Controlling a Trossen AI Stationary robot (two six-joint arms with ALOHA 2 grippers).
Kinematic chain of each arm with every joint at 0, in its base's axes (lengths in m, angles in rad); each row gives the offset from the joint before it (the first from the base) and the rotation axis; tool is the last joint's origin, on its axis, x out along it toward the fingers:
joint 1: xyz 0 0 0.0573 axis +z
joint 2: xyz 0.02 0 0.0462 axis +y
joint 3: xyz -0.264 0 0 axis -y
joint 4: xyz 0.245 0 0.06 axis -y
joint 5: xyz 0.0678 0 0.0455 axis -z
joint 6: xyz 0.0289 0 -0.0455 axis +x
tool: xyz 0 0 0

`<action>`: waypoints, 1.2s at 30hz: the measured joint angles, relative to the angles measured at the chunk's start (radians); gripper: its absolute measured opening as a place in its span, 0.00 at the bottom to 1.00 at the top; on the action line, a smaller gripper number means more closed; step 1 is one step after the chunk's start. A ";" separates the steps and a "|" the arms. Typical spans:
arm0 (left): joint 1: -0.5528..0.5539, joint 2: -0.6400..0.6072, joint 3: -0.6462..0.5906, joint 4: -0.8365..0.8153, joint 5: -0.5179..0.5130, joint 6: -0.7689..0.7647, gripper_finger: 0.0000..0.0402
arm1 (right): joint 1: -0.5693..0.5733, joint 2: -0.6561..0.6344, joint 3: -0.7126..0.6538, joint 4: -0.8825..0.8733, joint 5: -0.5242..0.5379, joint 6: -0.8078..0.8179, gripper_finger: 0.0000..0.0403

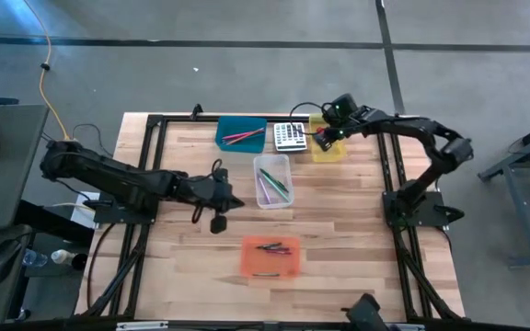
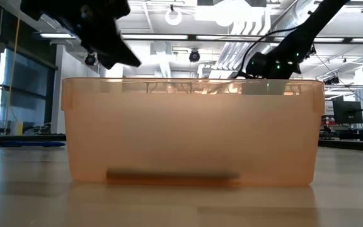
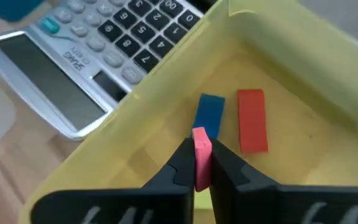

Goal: Sort crayons/erasers/pens/pencils in bins
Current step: Put the pink eraser into the yellow bin, then put the blue pen into the transparent bin

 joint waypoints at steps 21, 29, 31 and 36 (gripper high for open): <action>0.466 -0.054 0.018 -0.670 0.198 0.279 0.00 | -0.005 -0.061 0.073 -0.007 0.043 -0.004 0.34; 0.575 0.039 0.055 -0.702 0.175 0.397 0.00 | -0.008 -0.068 0.079 -0.072 0.041 -0.034 0.27; 0.586 0.055 0.063 -0.724 0.172 0.418 0.02 | 0.002 -0.085 0.079 -0.078 0.038 -0.060 0.25; 0.594 0.093 0.077 -0.798 0.172 0.448 0.11 | 0.036 -0.165 0.079 -0.105 -0.012 -0.111 0.13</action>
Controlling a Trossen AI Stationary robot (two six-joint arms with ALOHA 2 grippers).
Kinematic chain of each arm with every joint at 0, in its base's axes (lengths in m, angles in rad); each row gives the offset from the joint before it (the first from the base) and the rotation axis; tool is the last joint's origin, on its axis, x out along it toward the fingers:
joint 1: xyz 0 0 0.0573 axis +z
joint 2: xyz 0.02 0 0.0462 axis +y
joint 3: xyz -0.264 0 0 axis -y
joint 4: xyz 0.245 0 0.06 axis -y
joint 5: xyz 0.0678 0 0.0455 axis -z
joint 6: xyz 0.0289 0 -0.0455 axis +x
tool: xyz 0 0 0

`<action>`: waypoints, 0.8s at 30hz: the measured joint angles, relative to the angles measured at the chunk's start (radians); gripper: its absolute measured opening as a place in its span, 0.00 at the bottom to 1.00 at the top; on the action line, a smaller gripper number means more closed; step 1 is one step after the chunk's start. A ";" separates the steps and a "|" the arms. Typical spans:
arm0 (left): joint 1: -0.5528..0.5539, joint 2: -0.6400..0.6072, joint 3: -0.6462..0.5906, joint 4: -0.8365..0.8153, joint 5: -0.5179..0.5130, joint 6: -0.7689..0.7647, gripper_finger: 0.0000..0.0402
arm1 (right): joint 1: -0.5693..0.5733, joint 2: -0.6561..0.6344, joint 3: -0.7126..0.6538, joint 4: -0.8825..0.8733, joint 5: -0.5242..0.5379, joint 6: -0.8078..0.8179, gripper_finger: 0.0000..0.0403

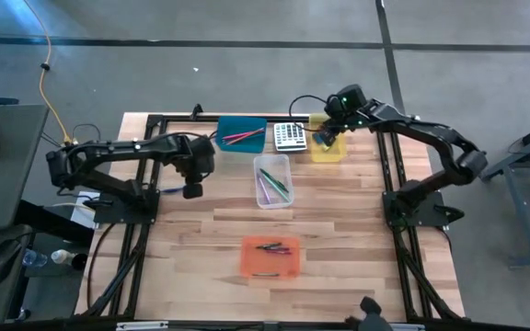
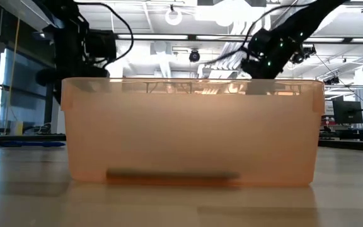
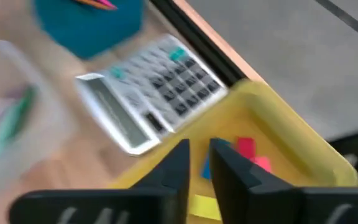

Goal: Sort crayons/erasers/pens/pencils in bins
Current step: Put the blue pen into the transparent bin

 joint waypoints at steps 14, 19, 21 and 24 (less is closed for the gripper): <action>0.003 0.218 0.000 -0.012 -0.024 -0.032 0.40 | 0.306 -0.077 0.000 0.069 -0.082 -0.024 0.00; 0.003 0.253 0.002 -0.004 -0.052 -0.032 0.38 | 0.410 -0.077 0.000 0.136 -0.082 -0.024 0.00; 0.002 0.267 0.004 -0.005 -0.065 -0.026 0.34 | 0.446 -0.077 0.000 0.148 -0.081 -0.024 0.00; 0.003 0.285 0.004 -0.002 -0.068 -0.012 0.26 | 0.494 -0.077 0.000 0.158 -0.058 -0.025 0.00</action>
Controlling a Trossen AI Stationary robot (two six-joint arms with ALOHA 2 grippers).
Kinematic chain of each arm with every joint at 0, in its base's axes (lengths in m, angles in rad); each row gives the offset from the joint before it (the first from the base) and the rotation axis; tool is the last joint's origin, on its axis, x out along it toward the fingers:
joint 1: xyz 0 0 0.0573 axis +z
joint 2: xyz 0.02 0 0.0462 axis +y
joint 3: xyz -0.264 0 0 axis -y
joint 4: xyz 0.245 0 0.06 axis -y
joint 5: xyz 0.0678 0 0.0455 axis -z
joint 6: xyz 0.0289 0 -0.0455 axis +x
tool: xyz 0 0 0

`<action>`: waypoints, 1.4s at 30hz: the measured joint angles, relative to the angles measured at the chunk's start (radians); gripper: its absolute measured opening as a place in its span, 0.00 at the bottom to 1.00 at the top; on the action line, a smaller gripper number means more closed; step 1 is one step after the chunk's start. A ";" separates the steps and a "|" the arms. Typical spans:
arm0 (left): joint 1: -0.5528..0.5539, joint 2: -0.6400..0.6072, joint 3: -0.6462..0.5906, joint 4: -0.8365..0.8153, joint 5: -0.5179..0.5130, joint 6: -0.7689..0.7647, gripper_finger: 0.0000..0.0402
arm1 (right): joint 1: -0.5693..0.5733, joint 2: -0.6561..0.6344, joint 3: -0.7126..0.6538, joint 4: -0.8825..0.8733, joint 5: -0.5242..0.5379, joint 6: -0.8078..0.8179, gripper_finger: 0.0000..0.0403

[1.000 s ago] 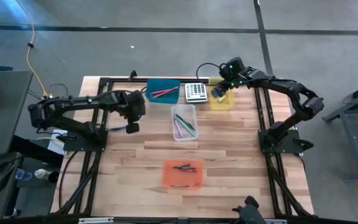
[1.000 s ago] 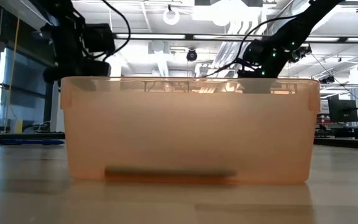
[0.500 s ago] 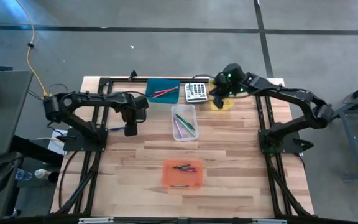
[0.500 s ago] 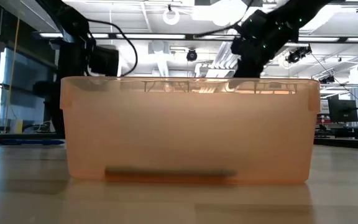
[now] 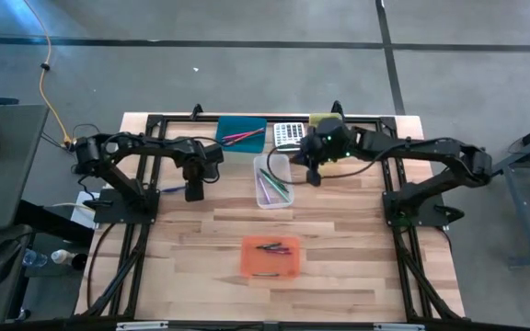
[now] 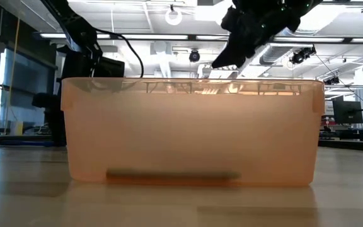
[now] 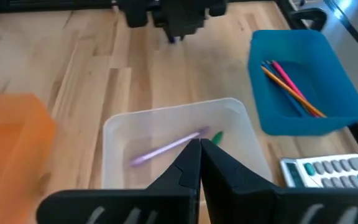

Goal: Sort crayons/erasers/pens/pencils in bins
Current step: Put the blue pen into the transparent bin

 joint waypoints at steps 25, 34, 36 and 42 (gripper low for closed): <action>0.001 -0.073 0.173 0.011 0.266 -0.147 0.00 | 0.057 -0.266 -0.449 0.479 0.036 0.160 0.00; -0.004 -0.075 0.250 0.311 0.620 -0.458 0.00 | 0.084 -0.341 -0.450 0.378 0.090 0.141 0.00; -0.008 -0.075 0.249 0.412 0.652 -0.560 0.00 | 0.096 -0.344 -0.450 0.367 0.094 0.140 0.00; -0.029 -0.075 0.249 0.683 0.545 -0.823 0.00 | 0.137 -0.344 -0.450 0.360 0.150 0.104 0.00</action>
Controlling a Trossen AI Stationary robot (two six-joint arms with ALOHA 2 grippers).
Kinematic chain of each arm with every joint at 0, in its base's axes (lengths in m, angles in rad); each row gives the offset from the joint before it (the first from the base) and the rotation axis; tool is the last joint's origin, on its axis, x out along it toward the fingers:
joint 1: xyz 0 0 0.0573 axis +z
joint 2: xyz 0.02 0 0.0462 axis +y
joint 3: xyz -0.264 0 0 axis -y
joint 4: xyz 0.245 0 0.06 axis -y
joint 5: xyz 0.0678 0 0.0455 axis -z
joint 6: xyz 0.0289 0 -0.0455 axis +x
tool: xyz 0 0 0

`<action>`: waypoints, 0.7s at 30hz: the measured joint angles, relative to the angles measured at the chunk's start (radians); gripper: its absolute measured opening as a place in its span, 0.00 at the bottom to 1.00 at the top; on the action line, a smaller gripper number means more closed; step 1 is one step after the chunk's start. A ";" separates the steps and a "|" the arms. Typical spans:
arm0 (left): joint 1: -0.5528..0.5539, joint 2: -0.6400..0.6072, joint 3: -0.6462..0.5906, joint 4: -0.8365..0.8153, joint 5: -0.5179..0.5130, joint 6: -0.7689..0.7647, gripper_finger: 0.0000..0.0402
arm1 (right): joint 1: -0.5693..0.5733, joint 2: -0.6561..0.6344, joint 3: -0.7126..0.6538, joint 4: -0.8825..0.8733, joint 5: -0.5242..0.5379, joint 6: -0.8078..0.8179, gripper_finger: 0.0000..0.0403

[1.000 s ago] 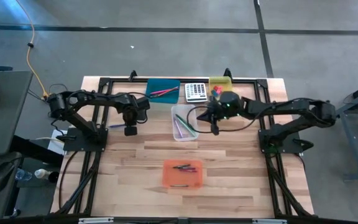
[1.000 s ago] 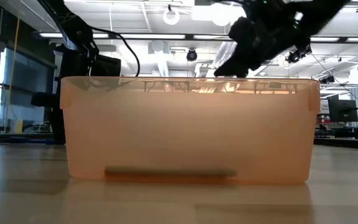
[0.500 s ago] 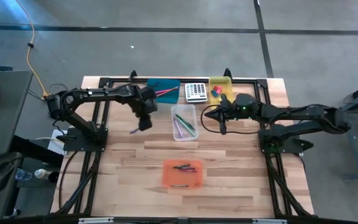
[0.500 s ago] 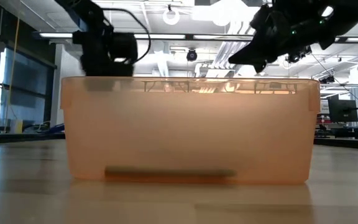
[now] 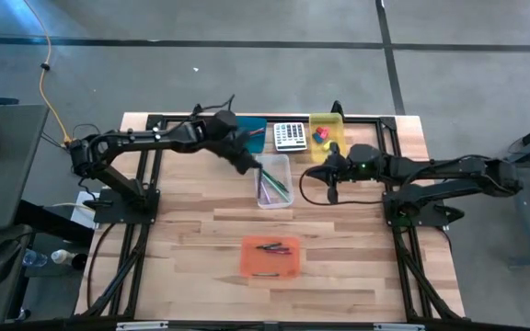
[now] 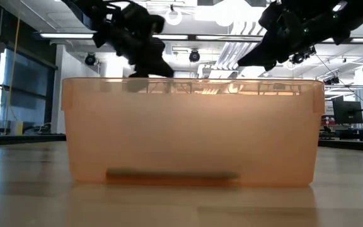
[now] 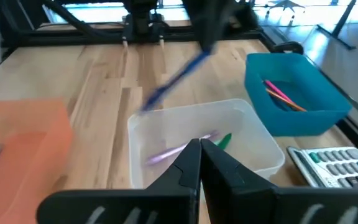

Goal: Sort crayons/erasers/pens/pencils in bins
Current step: Put the blue pen into the transparent bin, then return to Home Position

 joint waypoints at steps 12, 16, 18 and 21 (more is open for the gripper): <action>-0.050 0.127 0.000 0.242 -0.184 -0.155 0.01 | 0.007 0.000 0.000 -0.024 0.000 -0.024 0.00; -0.050 0.176 0.000 0.293 -0.179 -0.176 0.01 | 0.007 0.000 0.000 -0.031 0.000 -0.024 0.00; -0.050 0.198 0.000 0.293 -0.177 -0.172 0.00 | 0.007 0.000 0.000 -0.032 0.000 -0.024 0.00; -0.050 0.210 0.000 0.294 -0.174 -0.091 0.00 | 0.008 0.000 0.000 -0.033 0.016 -0.025 0.00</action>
